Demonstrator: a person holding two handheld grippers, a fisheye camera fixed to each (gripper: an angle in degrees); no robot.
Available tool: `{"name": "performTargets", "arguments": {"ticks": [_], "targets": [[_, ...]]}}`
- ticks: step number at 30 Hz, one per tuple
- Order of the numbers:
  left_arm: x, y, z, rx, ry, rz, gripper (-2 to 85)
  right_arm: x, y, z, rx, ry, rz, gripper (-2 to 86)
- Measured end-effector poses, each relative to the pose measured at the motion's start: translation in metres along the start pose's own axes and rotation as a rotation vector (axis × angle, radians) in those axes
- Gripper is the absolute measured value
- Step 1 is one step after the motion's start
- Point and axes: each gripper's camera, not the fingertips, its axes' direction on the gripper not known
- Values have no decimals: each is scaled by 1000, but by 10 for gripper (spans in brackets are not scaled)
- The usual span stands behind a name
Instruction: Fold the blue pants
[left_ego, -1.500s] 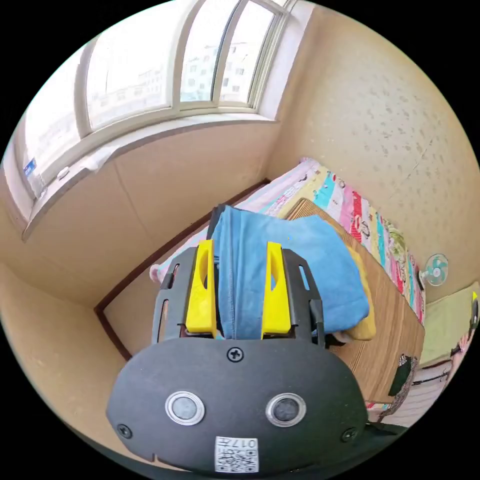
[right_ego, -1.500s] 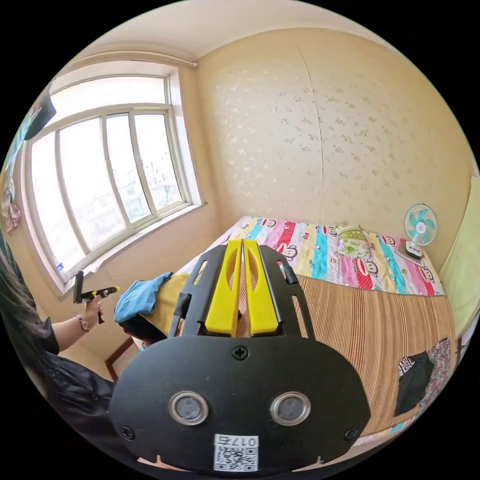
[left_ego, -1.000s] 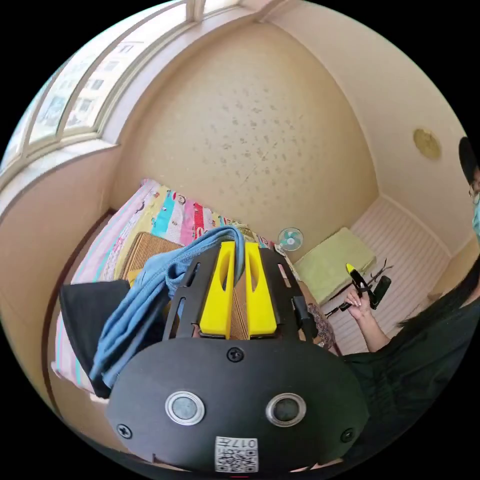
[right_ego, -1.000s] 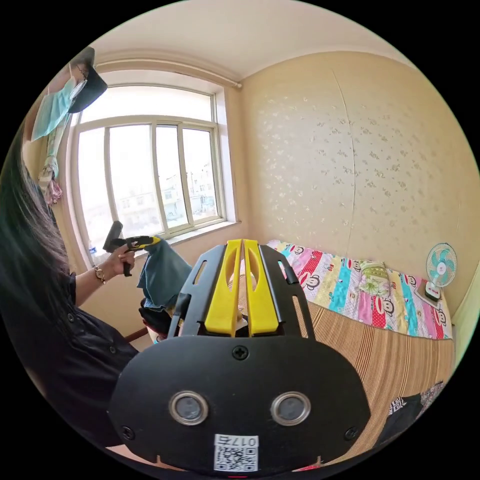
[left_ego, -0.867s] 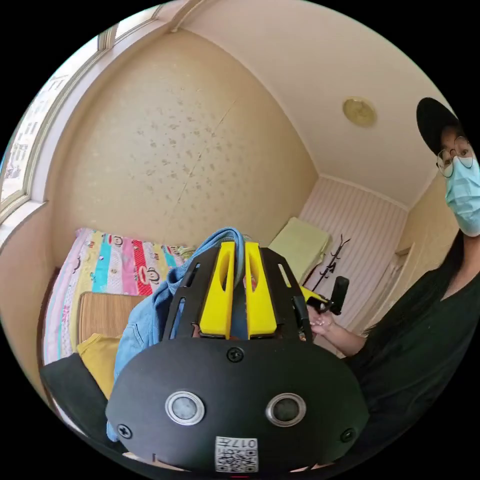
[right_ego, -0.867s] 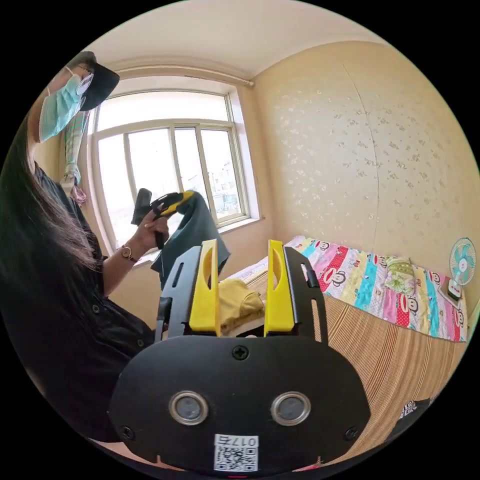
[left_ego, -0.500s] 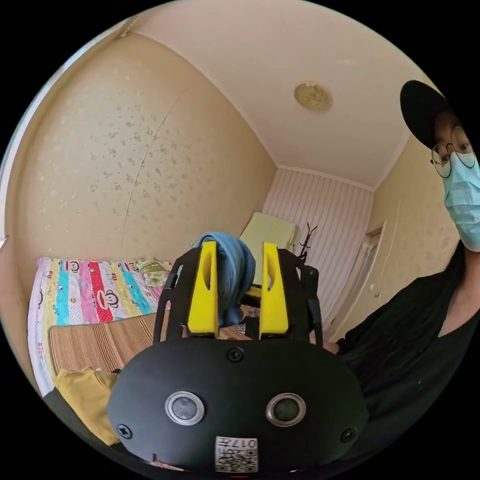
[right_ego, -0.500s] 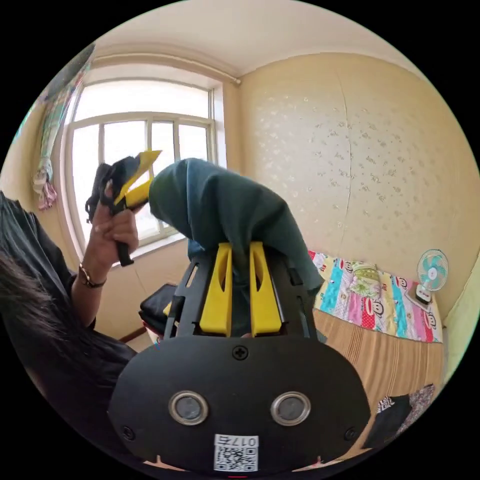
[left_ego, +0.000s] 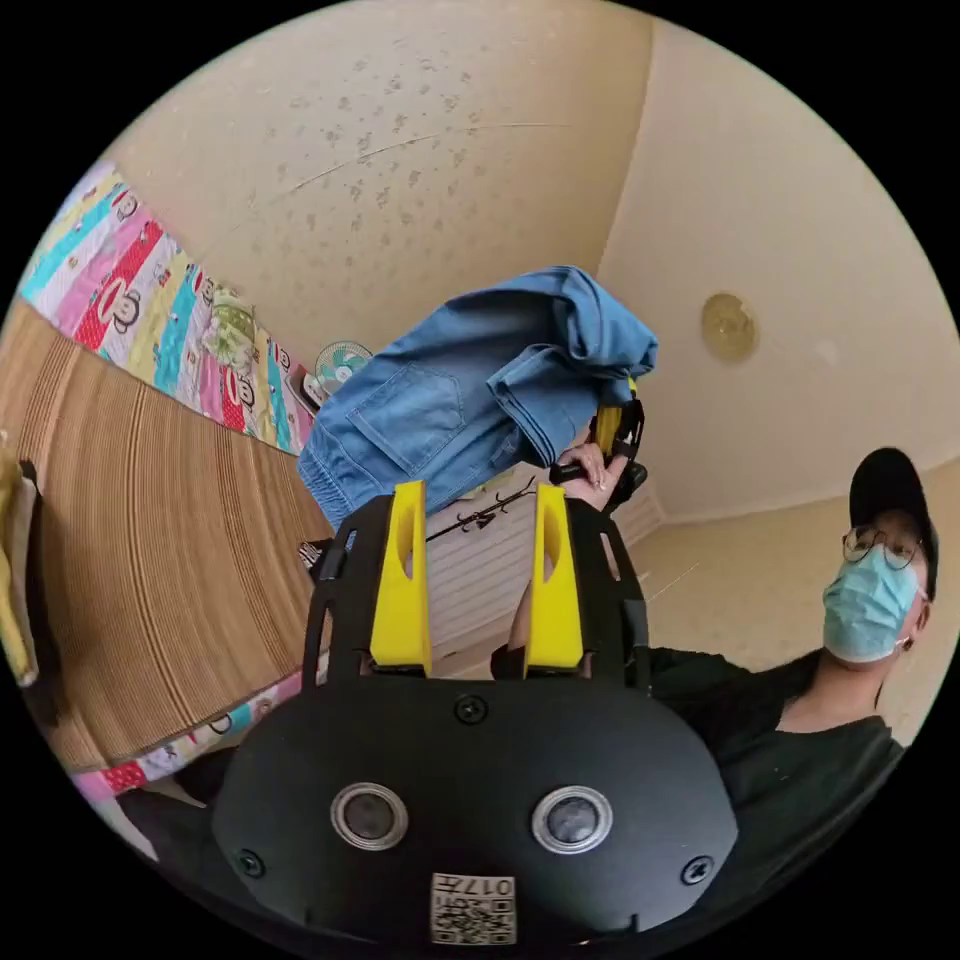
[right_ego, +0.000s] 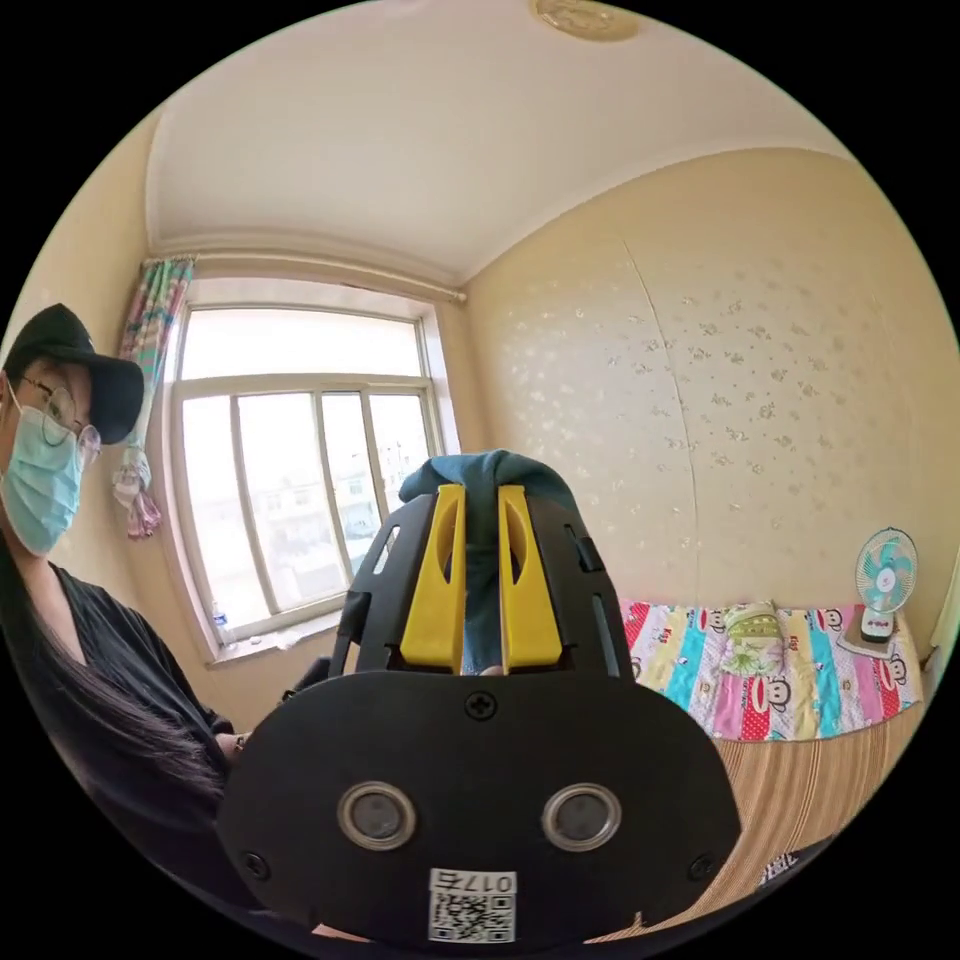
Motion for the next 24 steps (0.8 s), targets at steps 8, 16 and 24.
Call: {"name": "performTargets", "arguments": {"ticks": [8, 16, 24], "targets": [[-156, 16, 51, -23, 316, -660, 230, 15, 12, -45, 101, -496, 53, 57], [-163, -19, -1, 396, 626, -349, 69, 31, 110, -138, -60, -411, 95, 59], [-58, -80, 11, 151, 403, 262, 33, 50, 185, -159, -776, 157, 419, 53]]}}
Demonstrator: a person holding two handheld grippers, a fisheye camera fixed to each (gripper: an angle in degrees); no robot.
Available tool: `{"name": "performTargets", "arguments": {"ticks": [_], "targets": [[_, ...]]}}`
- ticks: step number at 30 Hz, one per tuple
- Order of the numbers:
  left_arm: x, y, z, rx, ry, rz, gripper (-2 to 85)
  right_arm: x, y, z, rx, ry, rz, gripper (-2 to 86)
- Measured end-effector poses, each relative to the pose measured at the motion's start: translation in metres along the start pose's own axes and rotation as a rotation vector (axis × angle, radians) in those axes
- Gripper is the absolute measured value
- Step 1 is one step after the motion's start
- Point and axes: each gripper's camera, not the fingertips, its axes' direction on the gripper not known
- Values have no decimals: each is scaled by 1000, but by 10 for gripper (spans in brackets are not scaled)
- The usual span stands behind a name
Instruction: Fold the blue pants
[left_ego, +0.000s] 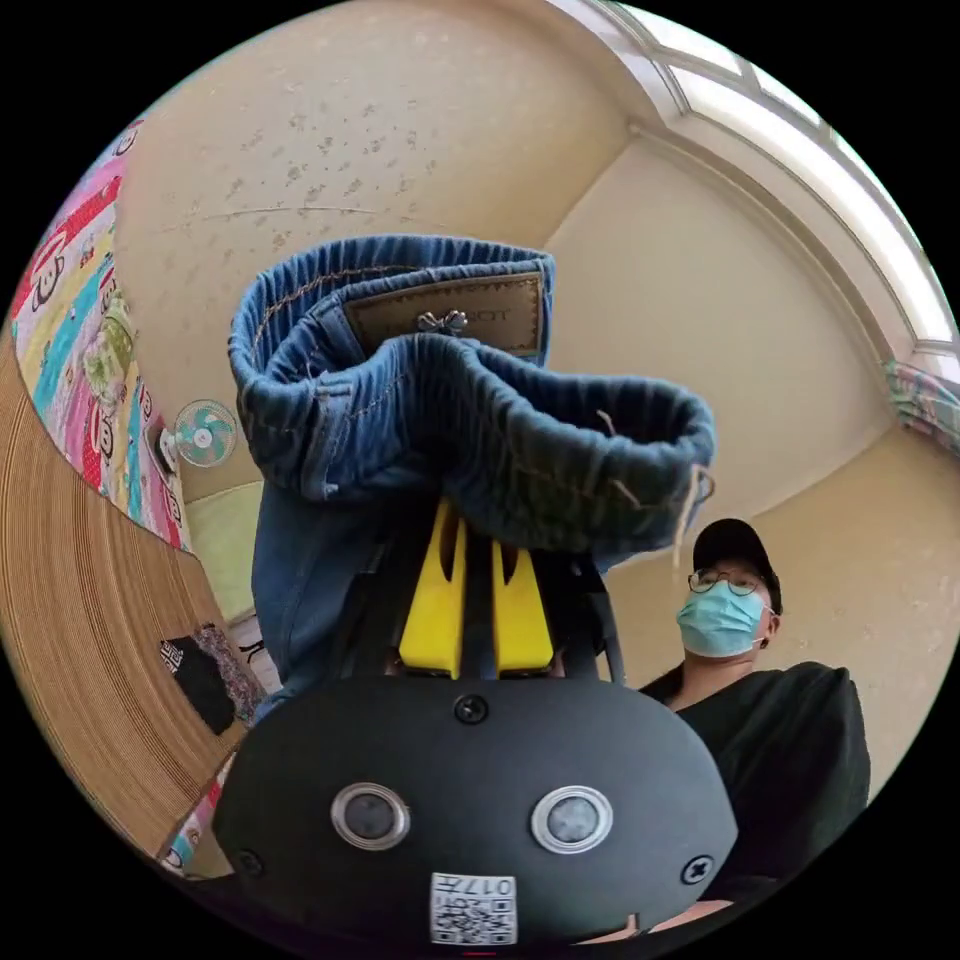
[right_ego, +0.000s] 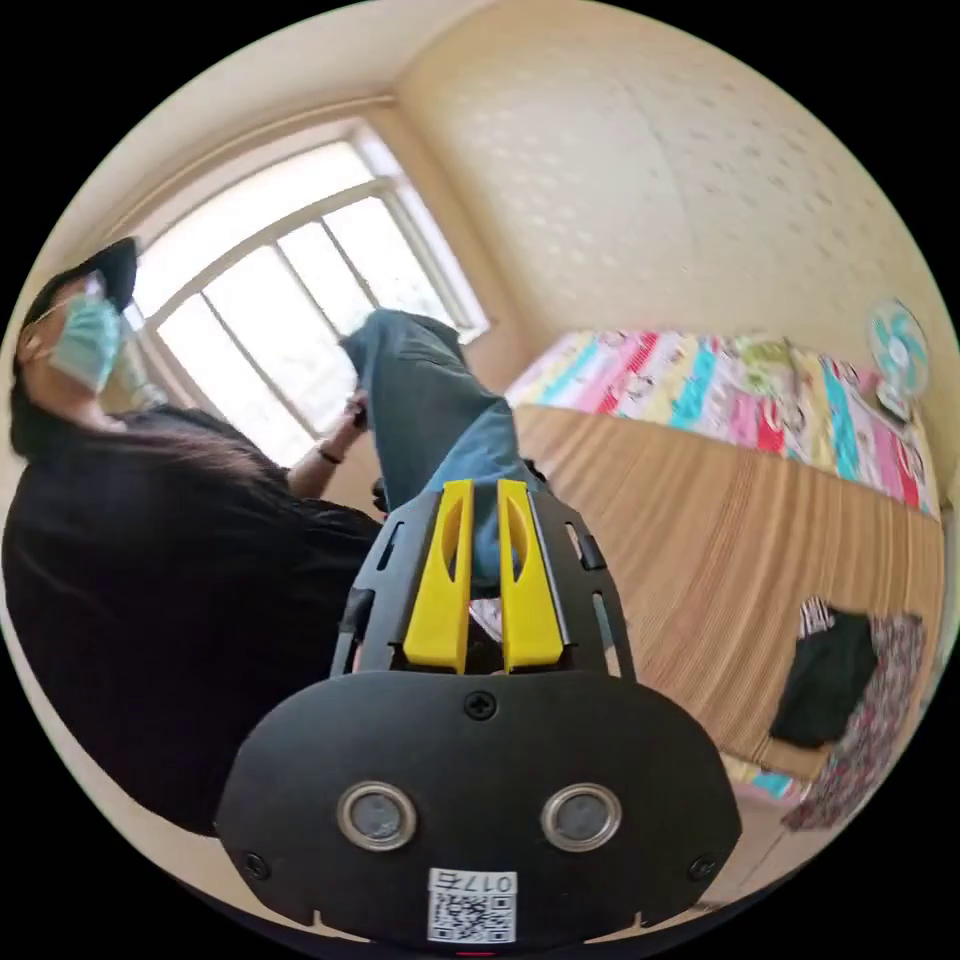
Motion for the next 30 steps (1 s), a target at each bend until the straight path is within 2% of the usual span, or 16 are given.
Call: {"name": "performTargets", "arguments": {"ticks": [3, 5, 7, 10, 11, 13, 17, 20, 25, 30], "targets": [[17, 6, 49, -246, -136, 157, 29, 1, -3, -18, 222, -105, 9, 62], [1, 26, 82, -397, -202, 132, 27, -13, -26, -4, 294, -206, -34, 93], [-30, 71, 115, -528, -320, 82, 23, -39, -72, 47, 200, -364, -81, 133], [-71, 124, 133, -577, -342, -36, 15, -57, -104, 123, -38, -390, -40, 137], [-77, 130, 130, -559, -379, -69, 13, -53, -102, 128, -30, -392, -7, 135], [-90, 134, 102, -489, -397, -146, 8, -30, -83, 124, 66, -458, 89, 78], [-74, 136, 85, -532, -418, -103, 14, -21, -65, 113, 135, -623, 52, 22], [-61, 143, 81, -560, -445, -68, 29, -34, -65, 95, 190, -626, -27, 14], [-55, 139, 42, -472, -227, -110, 94, -55, -77, 20, 458, -750, -191, 9], [-43, 141, 4, -459, -280, -110, 170, -98, -98, -47, 587, -827, -373, 7]]}}
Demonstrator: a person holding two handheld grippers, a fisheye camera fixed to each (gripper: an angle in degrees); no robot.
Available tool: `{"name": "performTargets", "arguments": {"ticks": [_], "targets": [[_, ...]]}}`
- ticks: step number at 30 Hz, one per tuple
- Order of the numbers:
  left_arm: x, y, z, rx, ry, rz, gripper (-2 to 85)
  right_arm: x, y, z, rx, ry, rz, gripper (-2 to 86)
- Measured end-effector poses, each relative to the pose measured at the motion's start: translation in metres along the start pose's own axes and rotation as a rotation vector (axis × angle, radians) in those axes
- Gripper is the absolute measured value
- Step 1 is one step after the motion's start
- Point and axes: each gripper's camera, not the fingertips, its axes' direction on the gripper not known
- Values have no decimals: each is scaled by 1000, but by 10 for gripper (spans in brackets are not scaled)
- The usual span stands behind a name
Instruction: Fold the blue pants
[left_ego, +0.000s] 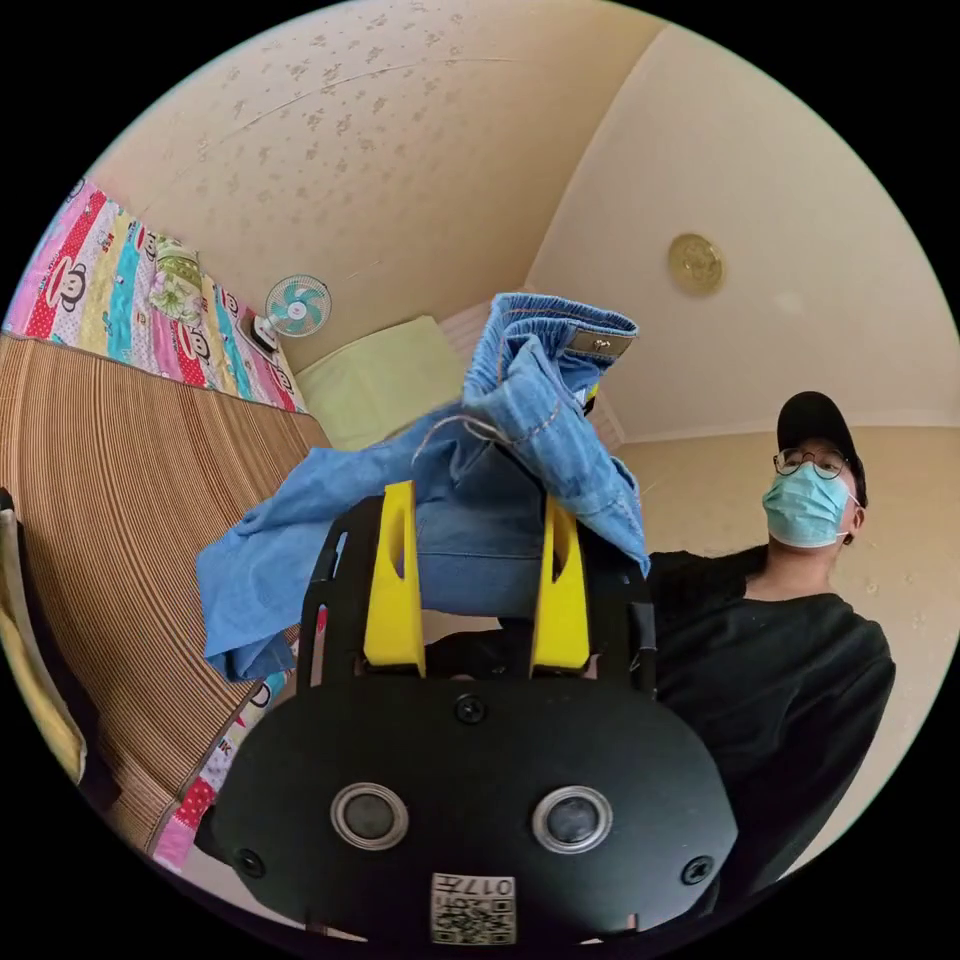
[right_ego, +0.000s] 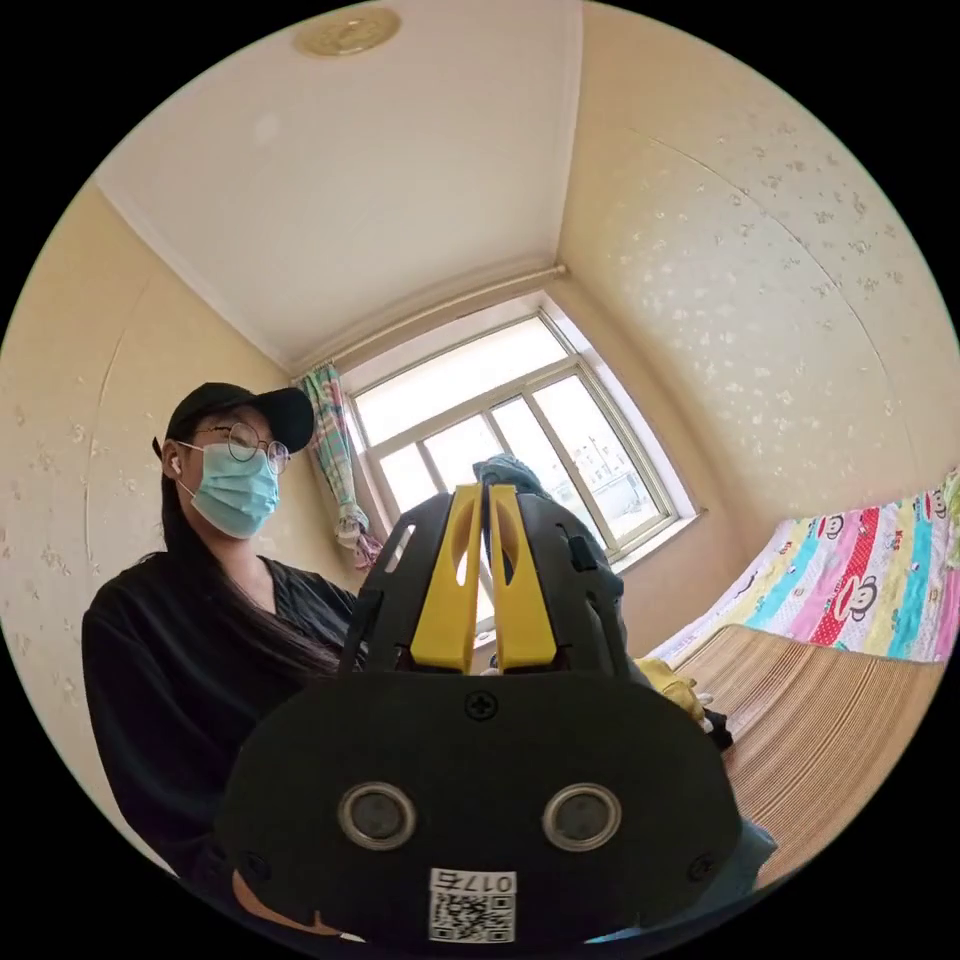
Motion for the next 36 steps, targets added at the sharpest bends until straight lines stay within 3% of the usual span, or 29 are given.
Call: {"name": "performTargets", "arguments": {"ticks": [8, 11, 16, 18, 20, 23, 25, 29, 32, 34, 36], "targets": [[-9, 26, -18, 44, 259, 25, 173, -89, -77, 53, -71, 114, -160, 8], [10, 29, -30, 79, 163, 97, 155, -125, -98, 53, -29, 138, -208, 7], [101, 47, -74, 290, -259, 523, 87, -190, -133, 55, -46, 212, -340, 9], [115, 45, -79, 330, -425, 511, 87, -207, -141, 59, -53, 253, -377, 10], [112, 27, -76, 240, -468, 421, 116, -218, -147, 64, -53, 243, -389, 10], [79, -10, -58, 29, -262, 197, 202, -229, -153, 70, -33, 175, -401, 10], [50, -30, -43, 16, 79, 79, 227, -232, -158, 76, -34, 130, -395, 11], [32, -64, -10, -70, 298, -39, 232, -235, -160, 86, -64, 126, -377, 10], [44, -88, 29, -248, 445, -39, 166, -242, -156, 84, -73, 193, -355, 9], [65, -100, 27, -158, 638, 27, 41, -260, -151, 66, -54, 273, -351, 9], [89, -111, 8, -52, 616, 102, 38, -284, -146, 49, -13, 369, -373, 8]]}}
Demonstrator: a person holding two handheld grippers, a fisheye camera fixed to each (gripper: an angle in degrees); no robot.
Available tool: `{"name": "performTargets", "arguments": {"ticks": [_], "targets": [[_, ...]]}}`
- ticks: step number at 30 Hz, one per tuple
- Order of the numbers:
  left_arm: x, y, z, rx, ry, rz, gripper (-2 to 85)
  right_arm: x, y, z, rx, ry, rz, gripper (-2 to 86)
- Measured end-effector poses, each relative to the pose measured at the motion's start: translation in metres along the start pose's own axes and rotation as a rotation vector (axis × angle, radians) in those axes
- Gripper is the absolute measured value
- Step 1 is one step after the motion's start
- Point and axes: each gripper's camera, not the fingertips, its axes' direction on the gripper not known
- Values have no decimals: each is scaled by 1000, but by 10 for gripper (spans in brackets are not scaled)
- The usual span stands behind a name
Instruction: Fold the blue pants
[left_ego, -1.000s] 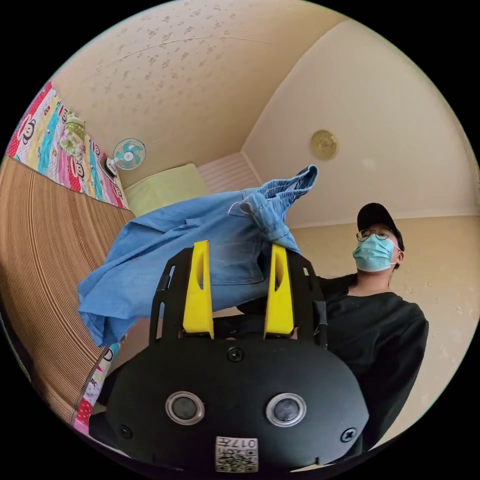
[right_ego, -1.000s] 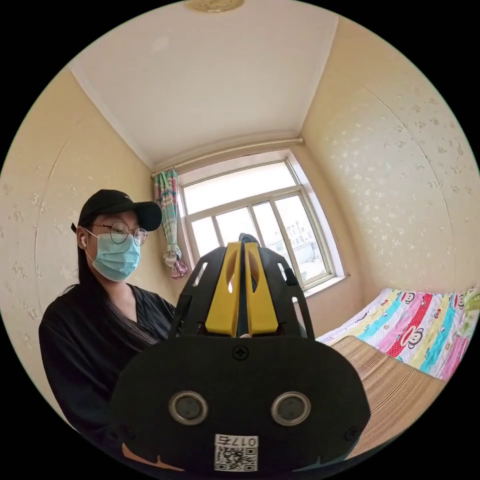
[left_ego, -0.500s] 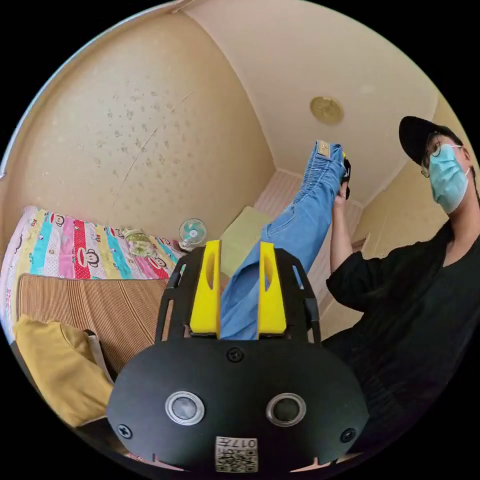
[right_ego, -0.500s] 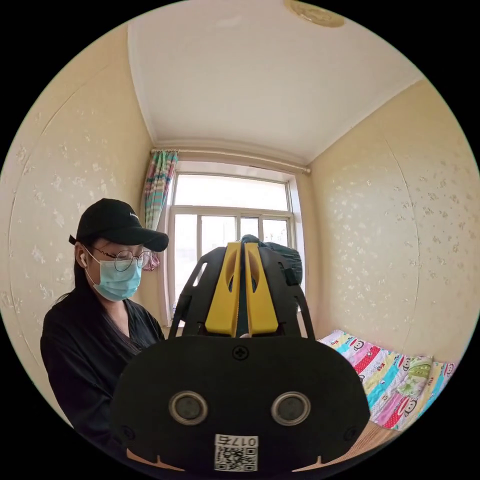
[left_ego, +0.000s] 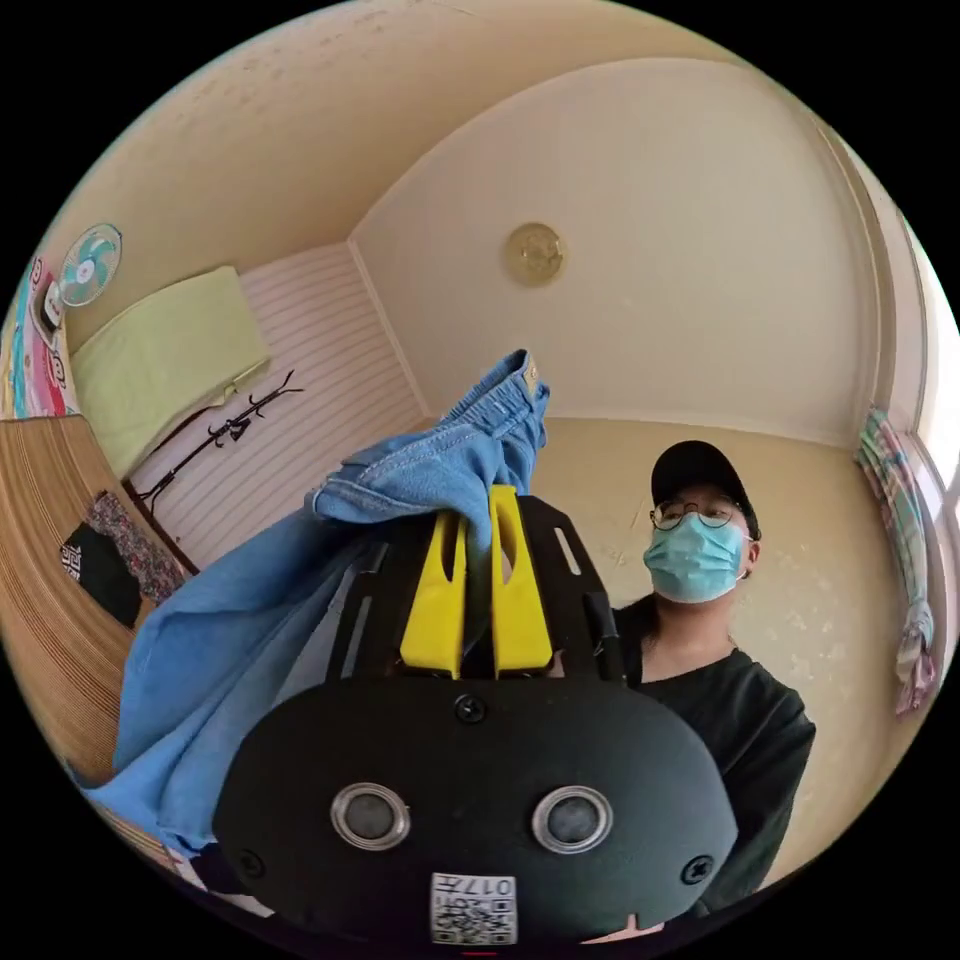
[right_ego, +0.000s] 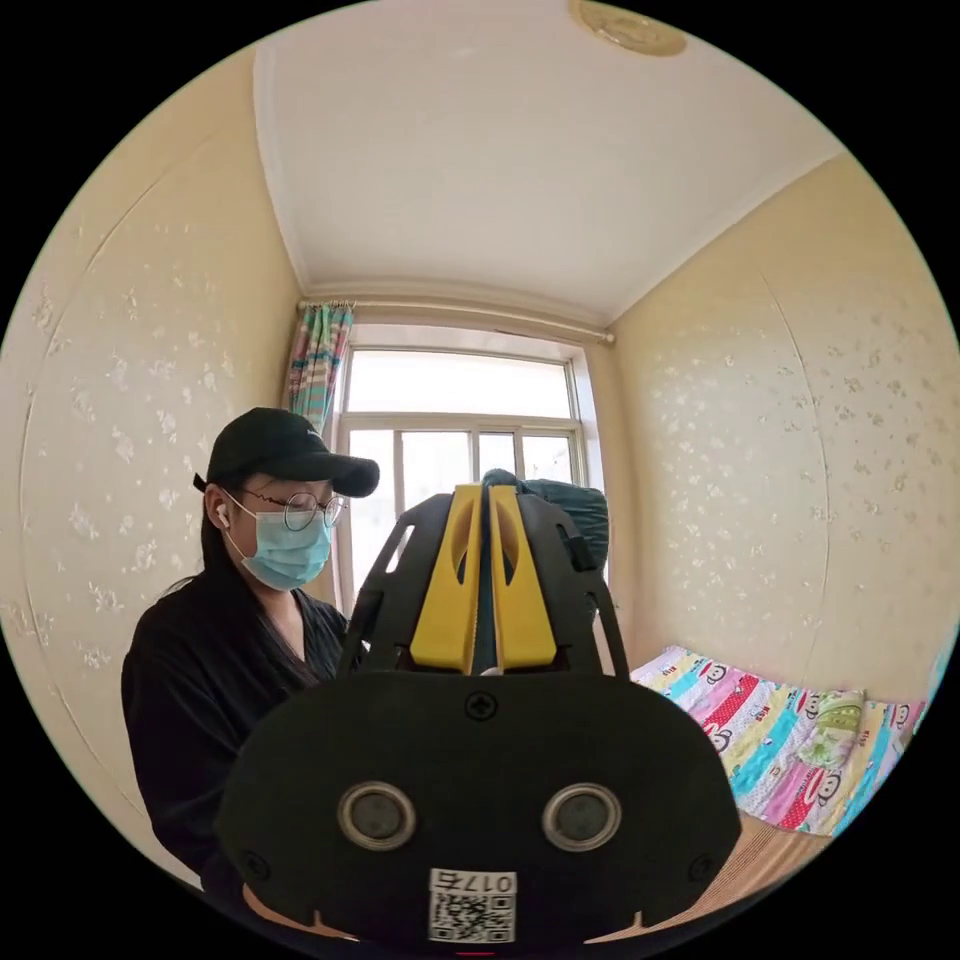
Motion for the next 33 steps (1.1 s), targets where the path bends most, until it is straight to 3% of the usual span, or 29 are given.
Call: {"name": "performTargets", "arguments": {"ticks": [4, 7, 10, 14, 17, 20, 22, 25, 27, 29, 33], "targets": [[101, -38, 16, 5, -271, 358, 38, -33, -32, -42, -8, 228, -86, 8], [165, -60, 50, -28, -334, 587, 38, -24, -79, -50, -61, 349, -77, 9], [205, -77, 83, -1, -453, 717, 39, 9, -115, -55, -27, 345, -56, 9], [202, -107, 105, 40, -611, 699, 39, 90, -135, -44, -30, 437, 45, 9], [156, -134, 100, 72, -791, 623, 39, 206, -127, -14, -176, 572, 126, 9], [71, -185, 75, 126, -1115, 468, 40, 367, -100, 51, -431, 745, 161, 10], [-26, -262, 35, 154, -1360, 305, 47, 511, -73, 120, -648, 913, 114, 10], [-162, -349, -47, 76, -1537, -38, 85, 656, -29, 169, -771, 1051, 233, 12], [-222, -355, -98, -12, -1640, -200, 100, 707, 17, 187, -796, 1079, 279, 15], [-258, -324, -143, 4, -1730, -286, 107, 738, 77, 203, -858, 991, 281, 19], [-338, -172, -234, -134, -1815, -500, 112, 746, 267, 205, -1053, 622, 337, 31]]}}
